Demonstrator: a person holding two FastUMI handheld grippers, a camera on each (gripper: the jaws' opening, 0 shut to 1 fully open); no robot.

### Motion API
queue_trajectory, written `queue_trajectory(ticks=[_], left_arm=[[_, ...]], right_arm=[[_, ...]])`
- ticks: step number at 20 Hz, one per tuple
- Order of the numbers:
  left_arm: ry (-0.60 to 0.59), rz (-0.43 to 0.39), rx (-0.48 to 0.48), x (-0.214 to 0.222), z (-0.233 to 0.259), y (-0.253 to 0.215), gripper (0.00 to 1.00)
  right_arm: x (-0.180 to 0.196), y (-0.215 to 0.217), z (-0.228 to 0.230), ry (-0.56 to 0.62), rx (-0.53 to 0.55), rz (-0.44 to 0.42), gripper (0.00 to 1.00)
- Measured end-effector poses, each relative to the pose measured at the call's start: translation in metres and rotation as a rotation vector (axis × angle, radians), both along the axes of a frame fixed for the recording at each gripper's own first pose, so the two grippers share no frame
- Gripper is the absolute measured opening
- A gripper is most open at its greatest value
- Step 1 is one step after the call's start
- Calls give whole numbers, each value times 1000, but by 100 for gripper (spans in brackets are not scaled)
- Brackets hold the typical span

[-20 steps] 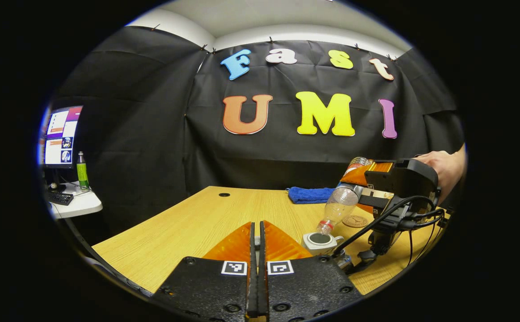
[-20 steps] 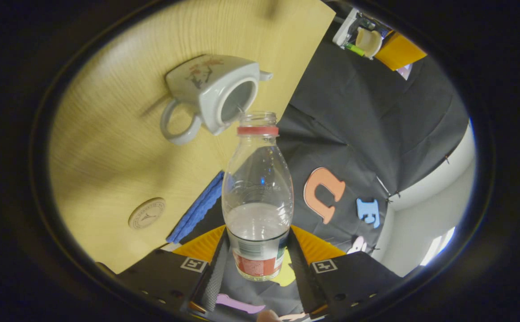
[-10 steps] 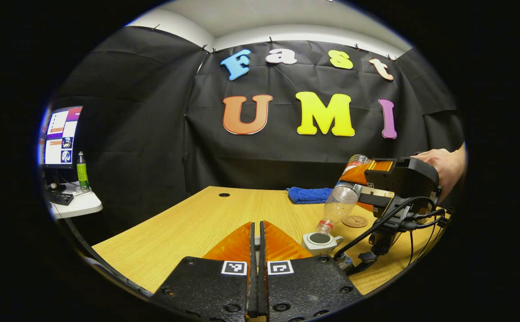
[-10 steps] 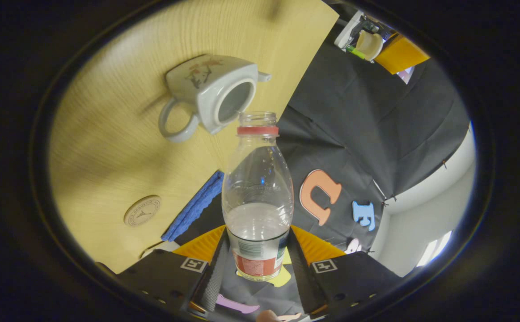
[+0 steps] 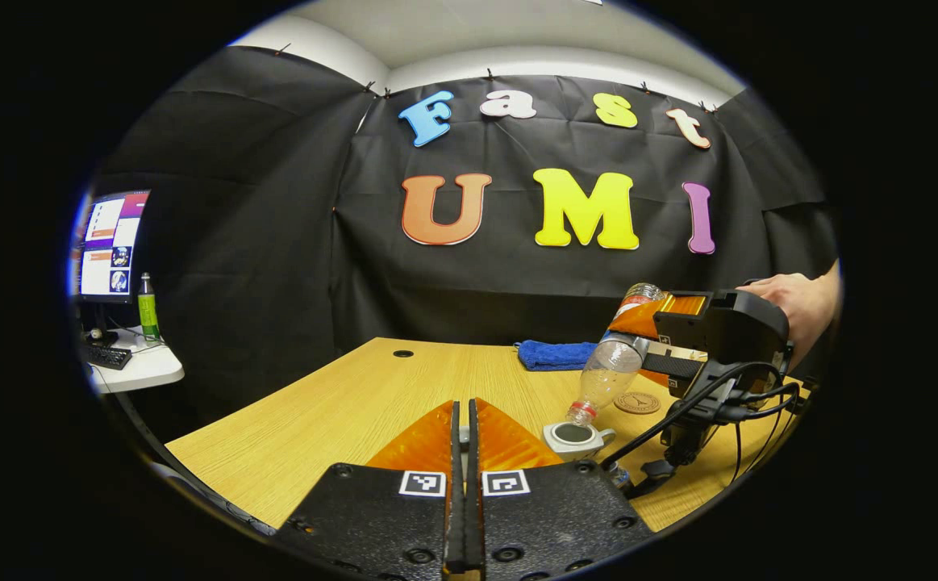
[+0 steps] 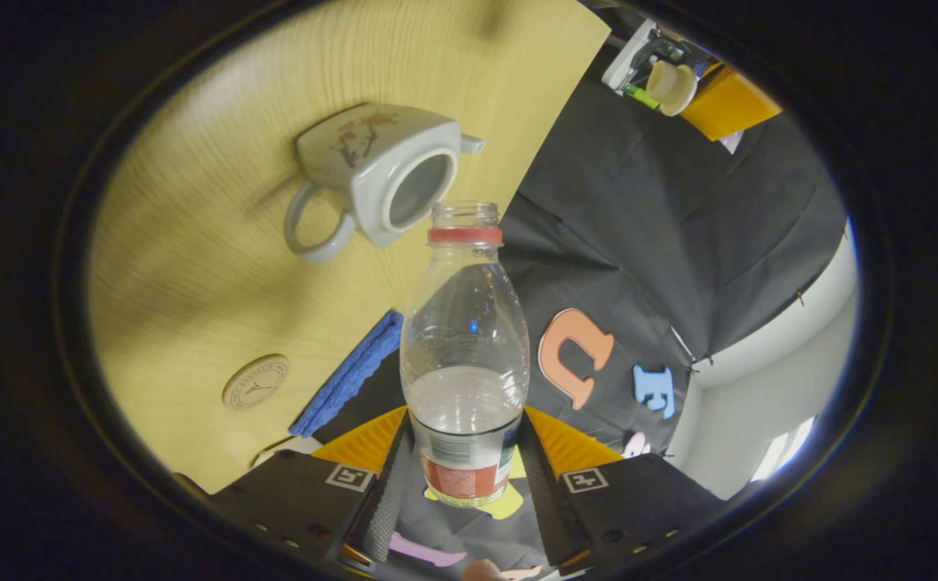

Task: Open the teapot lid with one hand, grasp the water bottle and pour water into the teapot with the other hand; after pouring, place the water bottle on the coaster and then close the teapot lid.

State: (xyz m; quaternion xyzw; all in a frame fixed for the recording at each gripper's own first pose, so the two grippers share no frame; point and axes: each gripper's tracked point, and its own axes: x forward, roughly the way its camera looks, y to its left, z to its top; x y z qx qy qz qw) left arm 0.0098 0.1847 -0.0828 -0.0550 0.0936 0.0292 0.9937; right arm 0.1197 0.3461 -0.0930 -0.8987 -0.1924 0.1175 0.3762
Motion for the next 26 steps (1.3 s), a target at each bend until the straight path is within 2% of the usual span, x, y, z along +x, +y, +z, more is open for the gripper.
queue_trajectory(ticks=[5,9,12,14,15,16,19,22,26], left_arm=[[0,14,-9,1,-1,5,2],[3,32,-17,2,2,10,2],[7,47,-38,4,4,9,2],[10,53,-34,6,5,5,3],[12,53,-29,8,5,2,7],[20,52,-15,9,6,-3,2],[28,26,8,13,10,-22,2],[16,-4,27,18,19,-42,2],[23,-37,54,22,23,-60,2]], right_arm=[[6,-6,3,40,64,-9,70],[17,-31,-16,232,231,-118,72],[11,-37,-23,335,373,-146,72],[19,-48,-25,444,540,-200,70],[21,-54,-24,502,633,-229,72],[21,-54,-19,554,729,-252,72],[27,-61,12,660,1005,-263,72],[50,-84,35,742,1281,-293,72],[80,-118,17,967,1662,-400,70]])
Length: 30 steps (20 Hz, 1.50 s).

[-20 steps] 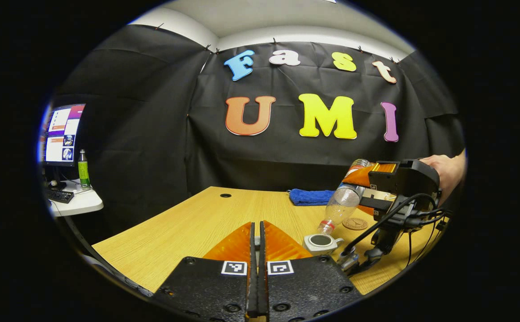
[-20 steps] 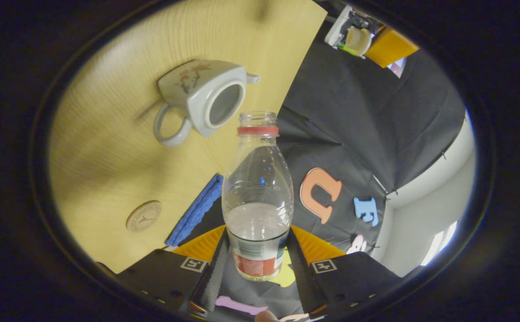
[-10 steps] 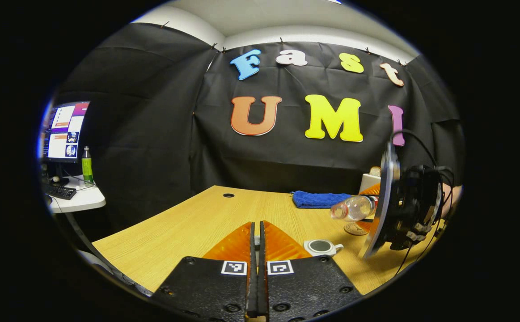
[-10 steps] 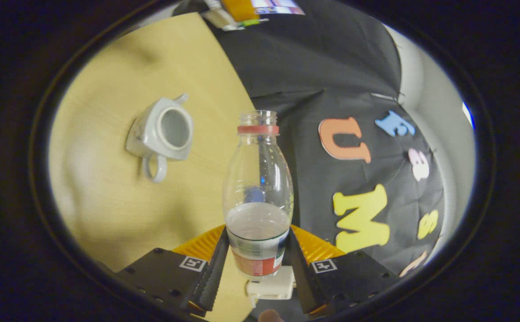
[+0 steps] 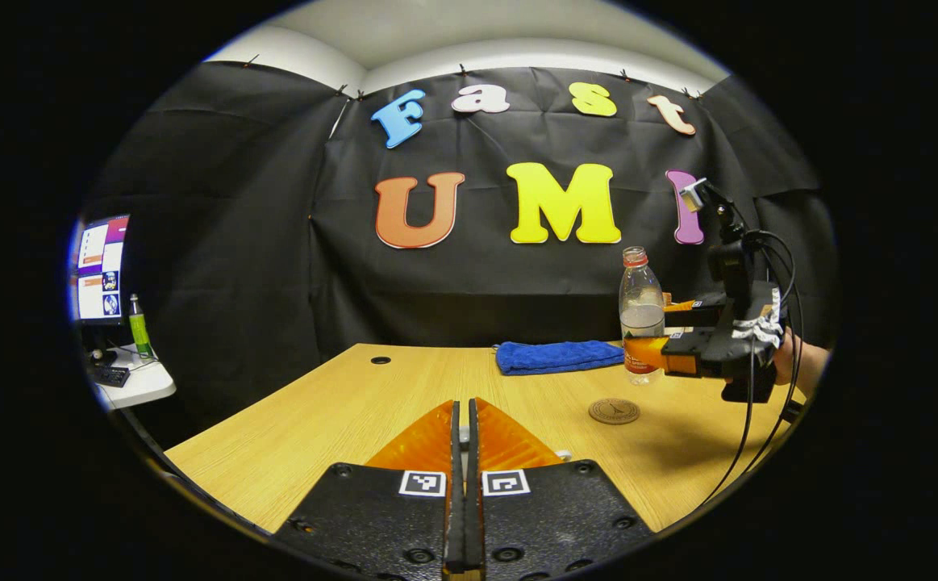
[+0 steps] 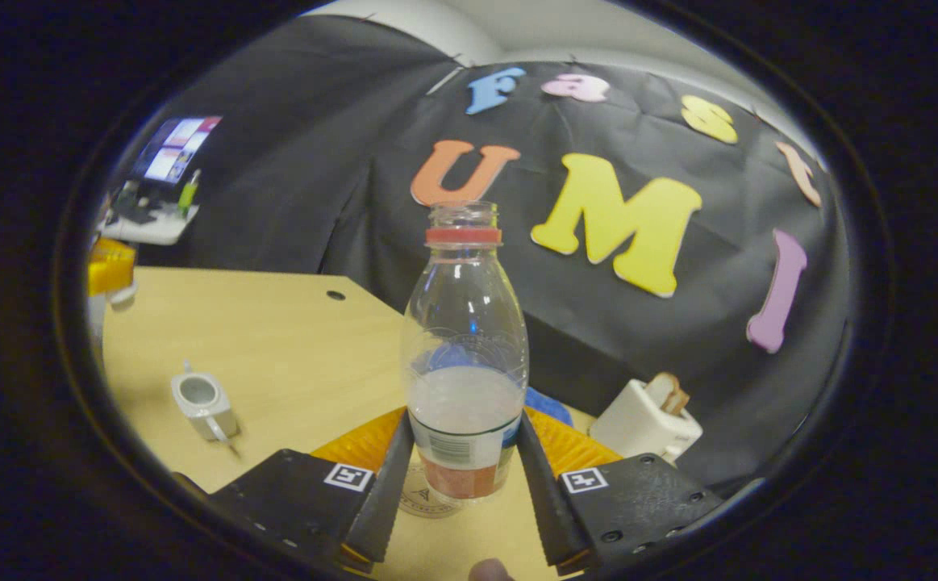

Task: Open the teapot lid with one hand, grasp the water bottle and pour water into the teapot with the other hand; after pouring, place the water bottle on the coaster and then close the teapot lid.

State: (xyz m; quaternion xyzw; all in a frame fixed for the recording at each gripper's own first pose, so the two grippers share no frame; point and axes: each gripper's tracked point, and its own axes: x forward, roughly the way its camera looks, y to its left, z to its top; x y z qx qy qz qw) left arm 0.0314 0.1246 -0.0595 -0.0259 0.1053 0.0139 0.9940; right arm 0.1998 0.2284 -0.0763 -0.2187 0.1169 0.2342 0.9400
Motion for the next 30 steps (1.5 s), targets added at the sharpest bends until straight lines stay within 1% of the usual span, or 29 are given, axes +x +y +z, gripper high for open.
queue_trajectory(ticks=[2,3,4,5,8,15,19,24,25,26,27,30], left_arm=[[10,-7,10,1,-2,-4,3],[13,-6,16,2,-3,-4,3],[17,-2,22,1,-4,-3,3],[19,2,24,1,-5,-2,3],[32,12,28,0,-9,2,3],[38,12,27,0,-12,1,3],[41,13,30,-2,-13,1,2],[41,14,31,-4,-11,-1,2],[41,12,31,-4,-11,-2,2],[41,11,30,-4,-11,-3,2],[40,10,30,-4,-12,-4,2],[30,-1,26,-3,-8,-9,2]], right_arm=[[21,-5,-8,84,129,-41,71],[30,-2,-13,123,194,-47,71],[36,3,-20,158,245,-52,71],[42,6,-25,180,270,-53,70],[45,7,-36,206,273,-51,70],[44,7,-57,203,222,-58,70],[40,5,-64,206,220,-63,70],[32,4,-69,208,219,-56,76],[32,4,-70,210,215,-56,82],[31,3,-71,211,211,-57,91],[31,3,-70,208,213,-57,93],[22,4,-62,195,236,-43,94]])
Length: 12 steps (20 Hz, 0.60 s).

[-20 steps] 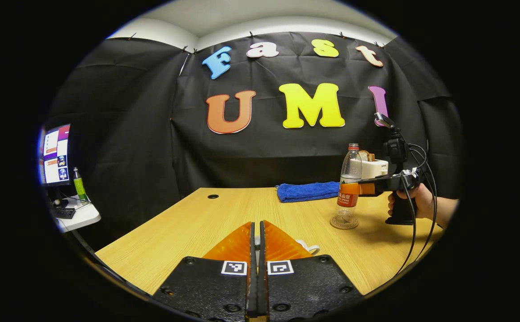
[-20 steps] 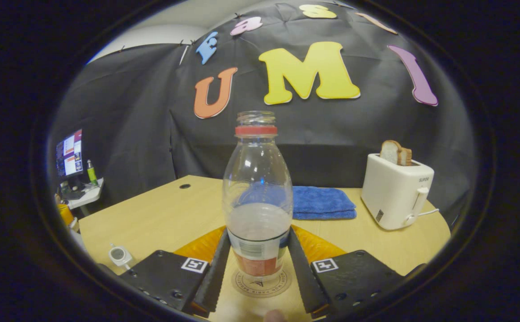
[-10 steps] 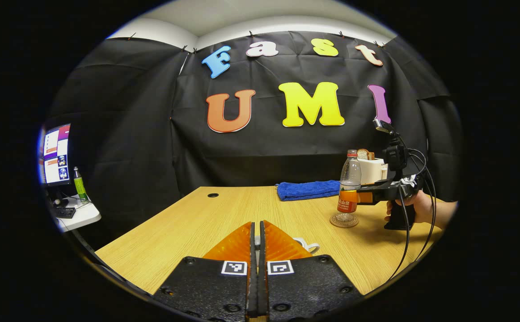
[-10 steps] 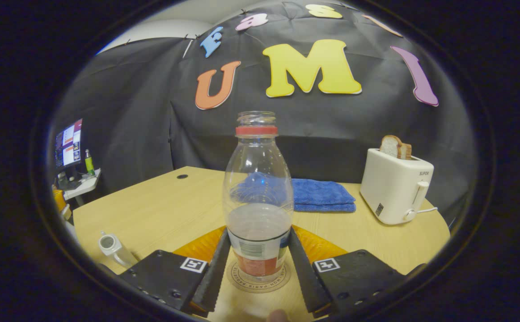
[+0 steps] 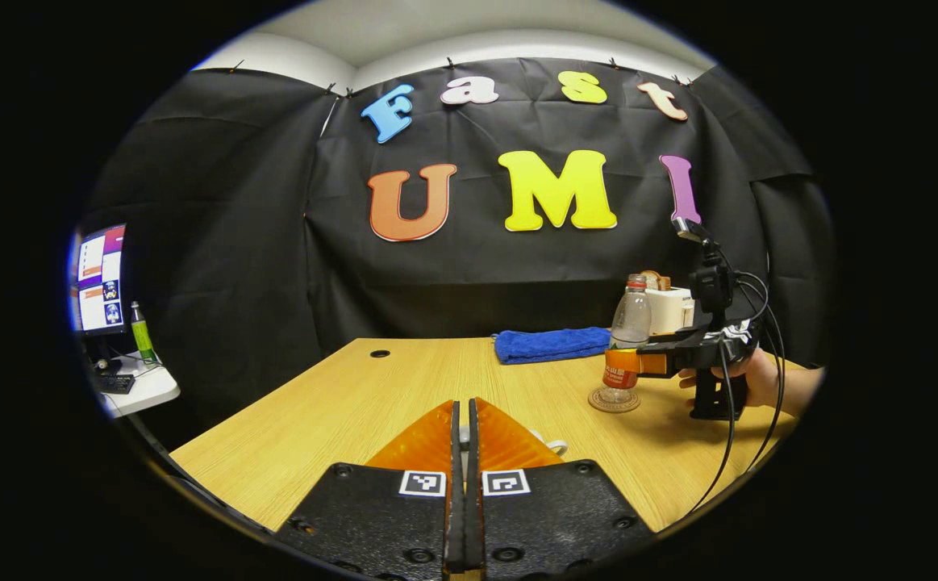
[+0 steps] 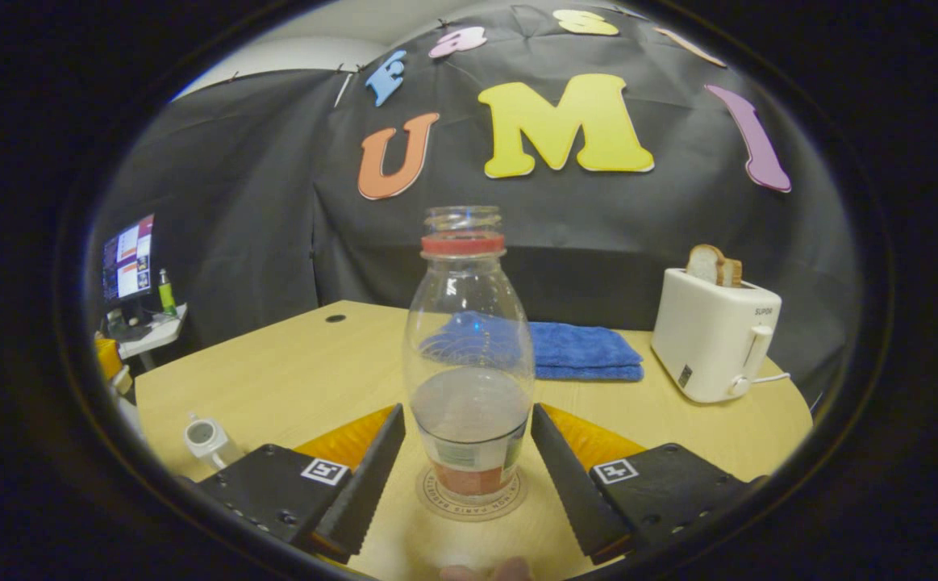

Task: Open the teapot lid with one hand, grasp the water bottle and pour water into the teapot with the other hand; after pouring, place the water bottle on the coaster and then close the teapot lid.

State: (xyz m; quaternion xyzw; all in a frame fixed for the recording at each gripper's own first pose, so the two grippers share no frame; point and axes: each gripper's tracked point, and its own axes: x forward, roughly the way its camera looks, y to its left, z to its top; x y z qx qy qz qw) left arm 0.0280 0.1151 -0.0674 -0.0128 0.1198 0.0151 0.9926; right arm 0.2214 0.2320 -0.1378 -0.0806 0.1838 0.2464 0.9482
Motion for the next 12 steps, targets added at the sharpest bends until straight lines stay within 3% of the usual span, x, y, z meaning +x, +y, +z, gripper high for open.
queue_trajectory(ticks=[5,12], left_arm=[[-30,-55,-64,12,-1,-19,2],[-10,-120,-82,45,-28,-45,3]], right_arm=[[-26,-44,21,-82,-31,-73,96],[-108,-118,37,-120,-28,-193,94]])
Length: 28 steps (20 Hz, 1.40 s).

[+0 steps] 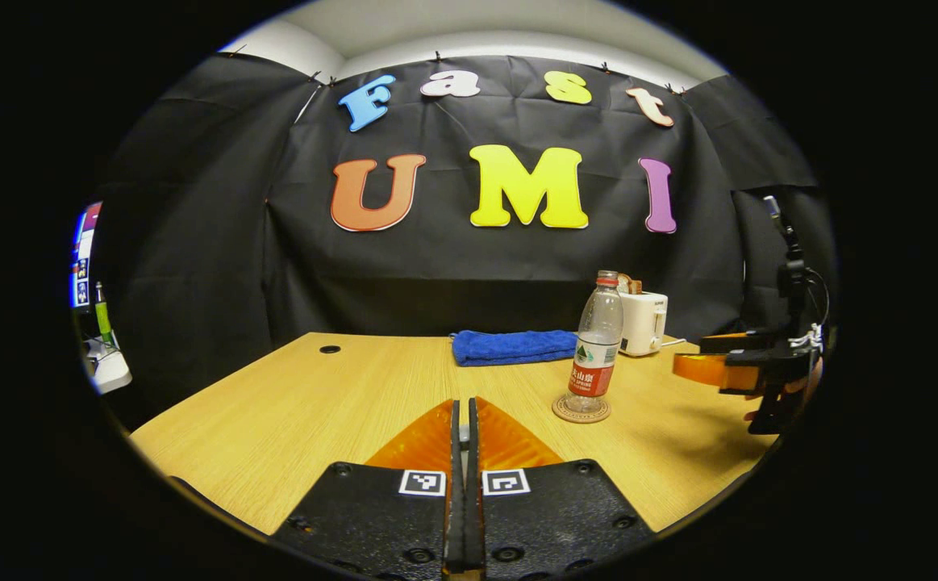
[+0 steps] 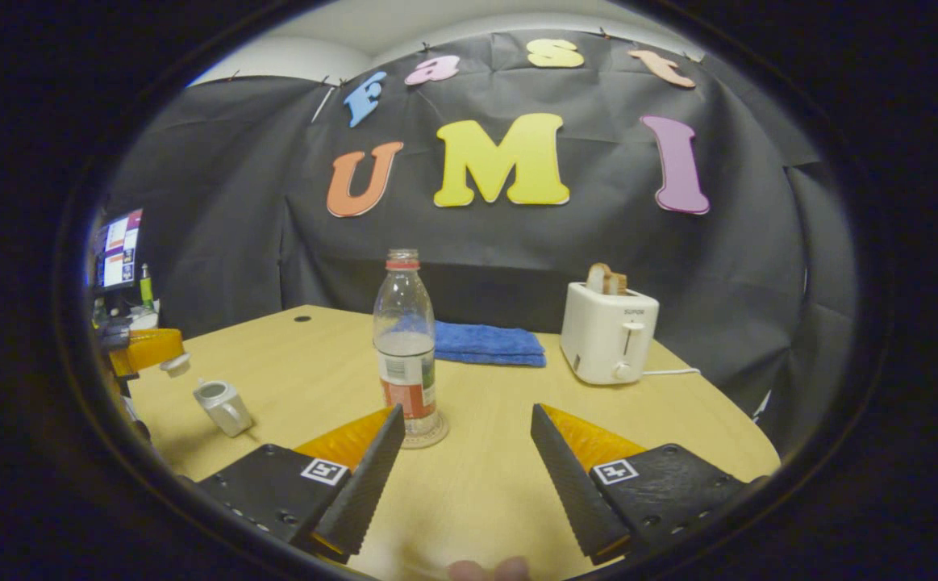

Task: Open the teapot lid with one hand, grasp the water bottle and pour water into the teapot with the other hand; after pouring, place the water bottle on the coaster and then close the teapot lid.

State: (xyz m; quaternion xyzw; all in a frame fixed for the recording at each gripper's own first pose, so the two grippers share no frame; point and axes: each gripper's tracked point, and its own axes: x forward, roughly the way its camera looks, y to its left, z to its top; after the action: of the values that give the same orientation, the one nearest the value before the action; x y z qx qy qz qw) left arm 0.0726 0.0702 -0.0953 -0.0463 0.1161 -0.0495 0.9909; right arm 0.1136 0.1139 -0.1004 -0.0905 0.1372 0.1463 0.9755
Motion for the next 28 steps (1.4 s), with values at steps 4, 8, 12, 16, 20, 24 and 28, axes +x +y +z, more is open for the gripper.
queue_trajectory(ticks=[4,8,12,16,20,24,28], left_arm=[[31,22,-19,15,-19,2,3],[52,33,-36,18,-26,1,2],[60,33,-30,19,-34,-1,2],[74,48,-28,21,-41,2,2],[85,58,-13,19,-48,2,3],[89,79,19,18,-51,1,4],[70,99,20,21,-46,3,23]], right_arm=[[-32,-40,21,-70,16,-80,94],[-47,-59,34,-108,62,-118,94],[-52,-69,31,-103,58,-129,94],[-55,-74,26,-93,65,-131,94],[-55,-78,20,-83,77,-134,94],[-58,-79,17,-74,93,-132,94],[-57,-80,18,-86,100,-132,94]])
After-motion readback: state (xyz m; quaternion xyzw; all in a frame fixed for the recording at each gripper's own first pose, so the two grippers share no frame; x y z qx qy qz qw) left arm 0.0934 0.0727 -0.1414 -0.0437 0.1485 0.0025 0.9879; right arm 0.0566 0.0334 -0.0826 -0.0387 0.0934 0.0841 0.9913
